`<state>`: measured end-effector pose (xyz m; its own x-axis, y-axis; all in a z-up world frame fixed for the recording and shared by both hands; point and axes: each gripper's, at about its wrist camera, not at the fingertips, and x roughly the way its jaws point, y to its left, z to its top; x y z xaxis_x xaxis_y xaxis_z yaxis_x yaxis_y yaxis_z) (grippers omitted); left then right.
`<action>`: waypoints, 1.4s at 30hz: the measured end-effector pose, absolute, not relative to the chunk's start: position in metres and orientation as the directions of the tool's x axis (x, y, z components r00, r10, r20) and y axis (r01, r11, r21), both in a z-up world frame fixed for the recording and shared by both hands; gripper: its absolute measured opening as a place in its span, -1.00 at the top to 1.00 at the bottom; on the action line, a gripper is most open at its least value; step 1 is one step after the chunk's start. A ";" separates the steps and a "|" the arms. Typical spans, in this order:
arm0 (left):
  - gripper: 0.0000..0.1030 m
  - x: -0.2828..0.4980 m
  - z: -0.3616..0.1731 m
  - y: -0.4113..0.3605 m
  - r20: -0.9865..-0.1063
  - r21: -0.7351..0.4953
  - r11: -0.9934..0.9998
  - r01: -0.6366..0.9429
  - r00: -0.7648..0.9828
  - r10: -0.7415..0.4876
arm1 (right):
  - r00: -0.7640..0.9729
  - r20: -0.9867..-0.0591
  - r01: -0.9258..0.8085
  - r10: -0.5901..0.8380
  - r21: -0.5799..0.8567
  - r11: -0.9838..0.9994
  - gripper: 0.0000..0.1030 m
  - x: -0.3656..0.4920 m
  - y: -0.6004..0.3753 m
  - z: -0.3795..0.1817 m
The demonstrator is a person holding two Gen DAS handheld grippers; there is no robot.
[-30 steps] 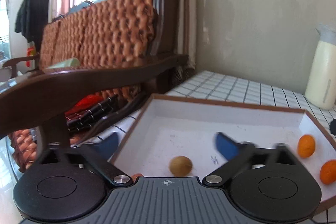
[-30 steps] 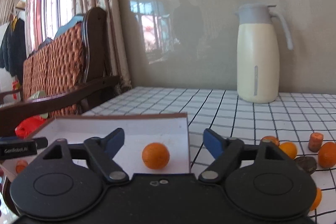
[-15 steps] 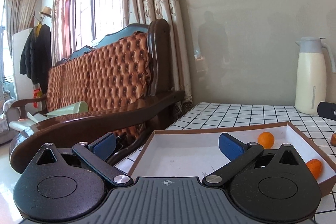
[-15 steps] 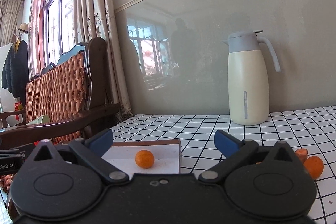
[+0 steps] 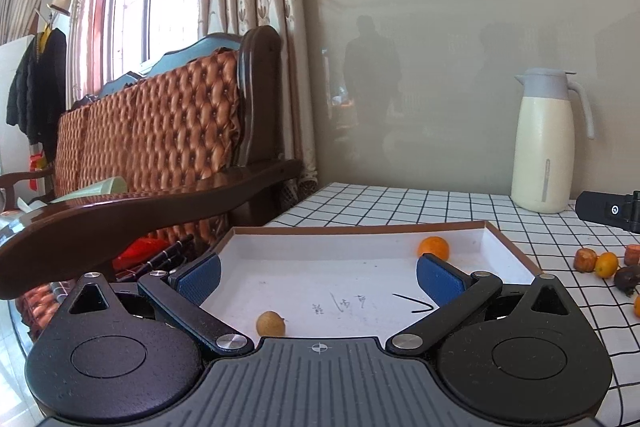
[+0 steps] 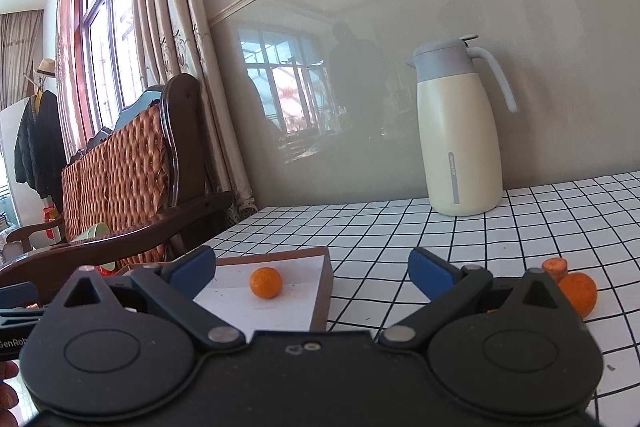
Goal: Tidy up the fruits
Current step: 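Withdraw both open tools from the tray, then close left tool on a small orange while right tool grips a larger orange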
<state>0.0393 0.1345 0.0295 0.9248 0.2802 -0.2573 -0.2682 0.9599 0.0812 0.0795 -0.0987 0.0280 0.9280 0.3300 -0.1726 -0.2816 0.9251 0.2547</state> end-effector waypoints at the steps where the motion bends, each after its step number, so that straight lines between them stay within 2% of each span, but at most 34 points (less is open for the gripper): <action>1: -1.00 0.040 0.028 0.130 -0.264 0.079 0.963 -0.258 0.926 0.270 | 0.928 -0.175 -0.279 0.329 0.258 0.925 -0.89 0.078 -0.103 0.028; 9: -1.00 0.049 0.024 0.082 -0.279 0.077 0.987 -0.139 0.948 0.155 | 0.917 -0.263 -0.198 0.300 0.354 0.914 -0.89 0.073 -0.150 0.021; 16: -1.00 0.056 0.018 0.028 -0.295 0.094 0.996 -0.006 0.955 0.034 | 0.944 -0.298 -0.037 0.145 0.339 0.940 -0.87 0.066 -0.196 0.018; 22: -1.00 0.058 0.011 -0.016 -0.313 0.099 0.991 0.095 0.948 -0.059 | 0.943 -0.326 0.043 0.071 0.328 0.944 -0.61 0.059 -0.227 0.013; 24: -0.99 0.060 0.009 -0.028 -0.321 0.099 0.988 0.120 0.943 -0.083 | 0.940 -0.337 0.058 0.059 0.327 0.943 -0.45 0.058 -0.234 0.011; 28: -0.99 0.065 0.005 -0.049 -0.343 0.081 0.983 0.164 0.931 -0.127 | 0.927 -0.371 0.075 0.053 0.324 0.943 -0.30 0.058 -0.247 0.005; 30: -0.99 0.067 0.002 -0.058 -0.355 0.080 0.980 0.184 0.924 -0.144 | 0.923 -0.382 0.081 0.046 0.309 0.948 -0.15 0.056 -0.250 0.003; 31: -0.89 0.068 0.001 -0.063 -0.361 0.077 0.978 0.195 0.920 -0.155 | 0.921 -0.387 0.082 0.042 0.299 0.951 -0.11 0.055 -0.251 0.002; 32: -0.69 0.069 -0.001 -0.067 -0.368 0.077 0.976 0.203 0.916 -0.161 | 0.919 -0.392 0.082 0.039 0.288 0.954 -0.06 0.054 -0.252 0.001; 33: -0.64 0.071 -0.003 -0.071 -0.379 0.075 0.974 0.213 0.910 -0.170 | 0.917 -0.397 0.085 0.035 0.281 0.956 -0.02 0.053 -0.253 0.001; 36: -0.58 0.077 -0.010 -0.082 -0.412 0.050 0.972 0.230 0.891 -0.190 | 0.914 -0.405 0.096 0.027 0.281 0.955 -0.01 0.051 -0.260 -0.001; 39: -0.35 0.081 -0.016 -0.095 -0.427 0.054 0.968 0.245 0.882 -0.199 | 0.911 -0.412 0.112 0.022 0.296 0.949 -0.01 0.050 -0.268 -0.004; 42: -0.31 0.086 -0.023 -0.105 -0.447 0.050 0.966 0.254 0.870 -0.206 | 0.910 -0.415 0.124 0.013 0.302 0.945 -0.01 0.050 -0.274 -0.005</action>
<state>0.0860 -0.1051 -0.0230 0.8702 -0.2061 -0.4475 0.2545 0.9658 0.0502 0.0503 -0.2741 -0.0049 0.9095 0.0129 -0.4154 0.1244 0.9453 0.3016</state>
